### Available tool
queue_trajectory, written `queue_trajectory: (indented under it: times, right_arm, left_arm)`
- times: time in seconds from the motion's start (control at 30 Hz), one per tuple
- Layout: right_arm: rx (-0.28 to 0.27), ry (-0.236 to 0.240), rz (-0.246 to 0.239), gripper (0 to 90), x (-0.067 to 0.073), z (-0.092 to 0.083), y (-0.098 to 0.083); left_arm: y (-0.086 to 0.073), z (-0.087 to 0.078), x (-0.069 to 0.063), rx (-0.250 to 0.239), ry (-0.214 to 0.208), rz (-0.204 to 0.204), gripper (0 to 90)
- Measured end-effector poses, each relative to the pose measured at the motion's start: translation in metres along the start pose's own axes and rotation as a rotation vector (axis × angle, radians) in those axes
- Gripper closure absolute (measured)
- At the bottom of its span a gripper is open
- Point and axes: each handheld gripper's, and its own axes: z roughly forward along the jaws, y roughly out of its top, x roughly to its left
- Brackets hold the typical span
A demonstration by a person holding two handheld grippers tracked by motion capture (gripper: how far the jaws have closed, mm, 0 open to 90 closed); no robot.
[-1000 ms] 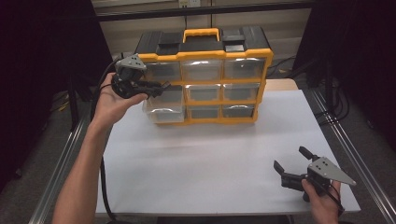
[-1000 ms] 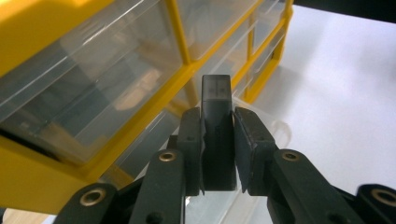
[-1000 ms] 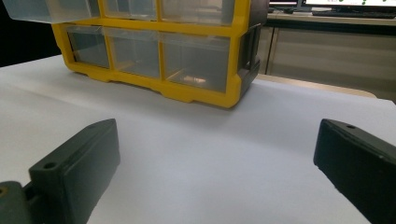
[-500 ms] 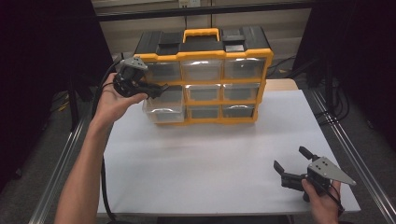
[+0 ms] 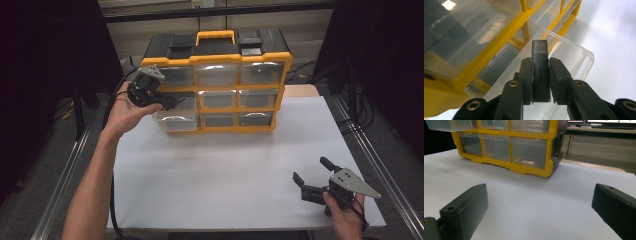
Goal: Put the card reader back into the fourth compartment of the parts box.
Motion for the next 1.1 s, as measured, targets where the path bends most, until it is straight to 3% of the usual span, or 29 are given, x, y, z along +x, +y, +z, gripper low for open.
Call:
queue_trajectory:
  times: [0.3,0.63,0.97,1.1]
  right_arm:
    - [0.002,-0.001,-0.003,0.6,0.0,0.0,0.0]
    - [0.001,-0.002,-0.003,0.6,-0.001,0.0,0.0]
    - [0.003,0.003,0.001,0.6,0.0,0.001,0.0]
    - [0.001,0.004,-0.001,0.5,0.0,0.001,0.0]
  left_arm:
    - [0.001,0.01,-0.004,0.022,-0.002,0.005,73.6]
    - [-0.001,0.017,-0.002,0.041,0.003,-0.016,73.5]
    - [-0.002,0.018,-0.003,0.022,-0.005,-0.022,72.8]
    - [-0.003,0.014,-0.001,-0.029,0.006,-0.052,62.1]
